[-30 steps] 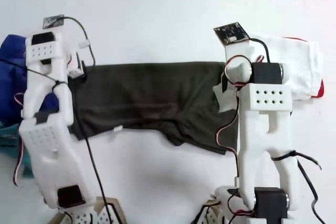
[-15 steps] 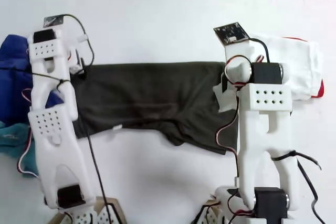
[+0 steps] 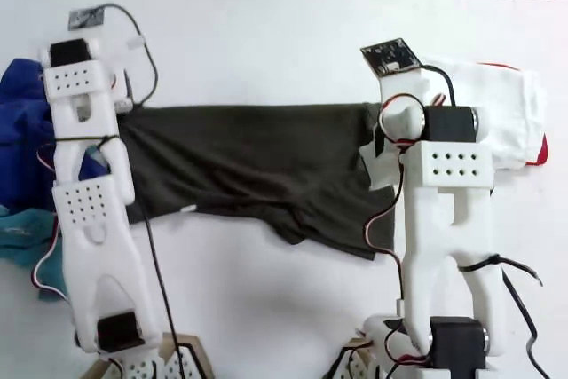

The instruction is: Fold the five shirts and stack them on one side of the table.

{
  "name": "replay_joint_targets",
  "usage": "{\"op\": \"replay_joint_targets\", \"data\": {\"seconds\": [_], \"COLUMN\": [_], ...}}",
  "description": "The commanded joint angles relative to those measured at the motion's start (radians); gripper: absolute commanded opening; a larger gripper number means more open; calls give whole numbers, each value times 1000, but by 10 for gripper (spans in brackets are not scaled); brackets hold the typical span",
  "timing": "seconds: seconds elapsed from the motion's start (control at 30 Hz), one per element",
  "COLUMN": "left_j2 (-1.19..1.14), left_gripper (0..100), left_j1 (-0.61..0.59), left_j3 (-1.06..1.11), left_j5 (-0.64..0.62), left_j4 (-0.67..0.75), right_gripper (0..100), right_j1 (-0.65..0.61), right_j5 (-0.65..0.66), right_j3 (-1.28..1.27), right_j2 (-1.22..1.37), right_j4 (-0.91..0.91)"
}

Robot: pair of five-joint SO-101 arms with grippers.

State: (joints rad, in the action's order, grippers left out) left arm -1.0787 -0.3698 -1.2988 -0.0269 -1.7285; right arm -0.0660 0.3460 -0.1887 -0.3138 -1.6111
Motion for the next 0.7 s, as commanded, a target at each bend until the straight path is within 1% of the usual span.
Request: {"op": "replay_joint_targets", "data": {"seconds": [0.0, 0.07, 0.17, 0.3, 0.4, 0.53, 0.6, 0.67], "left_j2": [23, 17, 17, 17, 29, 64, 94, 121], "left_gripper": [29, 41, 94, 171, 172, 172, 172, 172], "left_j1": [26, 28, 28, 21, 21, 38, 43, 44], "left_j3": [-131, -140, -90, -33, -33, -104, -84, -35], "left_j5": [41, 86, 130, 135, 129, 129, 133, 133], "left_j4": [-38, -32, -3, 43, 35, -58, -61, -61], "right_gripper": [19, 19, 19, 19, 19, 19, 19, 19], "right_j1": [-8, -8, -8, -8, -15, -99, -168, -234], "right_j5": [-8, -8, -8, -8, -8, 0, 3, 41], "right_j3": [5, 5, 5, 5, 5, -2, -38, -112], "right_j2": [-53, -53, -53, -53, -53, -82, -119, -153], "right_j4": [4, 4, 4, 4, 4, 4, 15, 50]}}
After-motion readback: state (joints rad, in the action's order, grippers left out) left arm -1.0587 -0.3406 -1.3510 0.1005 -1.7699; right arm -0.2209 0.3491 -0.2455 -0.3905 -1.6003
